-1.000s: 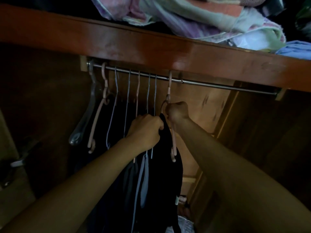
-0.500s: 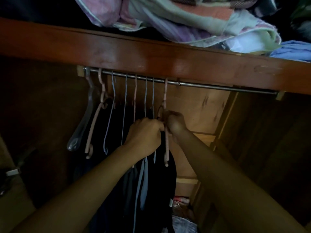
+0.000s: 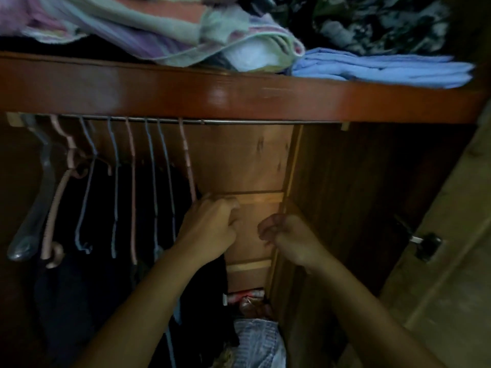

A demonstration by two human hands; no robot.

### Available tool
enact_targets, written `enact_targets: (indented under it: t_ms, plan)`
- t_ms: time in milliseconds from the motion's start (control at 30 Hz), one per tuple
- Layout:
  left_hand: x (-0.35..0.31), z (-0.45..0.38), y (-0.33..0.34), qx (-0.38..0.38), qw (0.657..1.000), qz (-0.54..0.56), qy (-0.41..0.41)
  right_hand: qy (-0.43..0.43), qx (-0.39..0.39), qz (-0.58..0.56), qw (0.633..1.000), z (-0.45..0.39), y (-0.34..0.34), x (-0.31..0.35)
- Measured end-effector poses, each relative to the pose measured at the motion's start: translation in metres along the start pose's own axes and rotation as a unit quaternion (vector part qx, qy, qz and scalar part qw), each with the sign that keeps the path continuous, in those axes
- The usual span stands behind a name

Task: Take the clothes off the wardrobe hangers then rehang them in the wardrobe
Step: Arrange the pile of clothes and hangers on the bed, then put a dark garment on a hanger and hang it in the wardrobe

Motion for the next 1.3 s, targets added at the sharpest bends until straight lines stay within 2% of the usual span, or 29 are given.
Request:
enact_targets:
  t_ms: [133, 233, 367, 467, 633, 800, 933, 1167, 1300]
  plan:
    - [-0.041, 0.001, 0.045, 0.12, 0.991, 0.039, 0.04, 0.018, -0.053, 0.186, 0.981, 0.026, -0.047, -0.042]
    - [-0.071, 0.007, 0.074, 0.156, 0.98, 0.115, 0.034, 0.058, -0.104, 0.263, 0.957, 0.052, -0.079, -0.072]
    - [-0.104, 0.014, 0.117, 0.21, 0.957, 0.199, 0.009, 0.1, -0.126, 0.246, 0.956, 0.087, -0.109, -0.105]
    - [-0.129, 0.017, 0.142, 0.255, 0.942, 0.22, 0.0, 0.123, -0.12, 0.246, 0.954, 0.107, -0.126, -0.128]
    - [-0.164, 0.023, 0.165, 0.286, 0.924, 0.254, -0.008, 0.167, -0.129, 0.273, 0.939, 0.134, -0.142, -0.155]
    - [-0.21, 0.007, 0.172, 0.313, 0.9, 0.291, 0.085, 0.203, -0.185, 0.254, 0.927, 0.165, -0.156, -0.173]
    - [-0.24, 0.009, 0.173, 0.344, 0.872, 0.314, 0.149, 0.272, -0.221, 0.236, 0.906, 0.193, -0.153, -0.189]
    - [-0.284, 0.037, 0.194, 0.424, 0.82, 0.304, 0.235, 0.373, -0.328, 0.213, 0.842, 0.257, -0.135, -0.211]
    - [-0.317, 0.056, 0.206, 0.466, 0.789, 0.272, 0.293, 0.419, -0.357, 0.184, 0.814, 0.306, -0.127, -0.227]
Point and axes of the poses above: each hand's wrist, its own z-axis away from the middle knuckle, its own y-axis out of the palm, x = y × z, the point moved 8 cm from there along -z, towards the middle knuckle, and after that the axes turned 14 degrees about y, right-handed, at the moved point
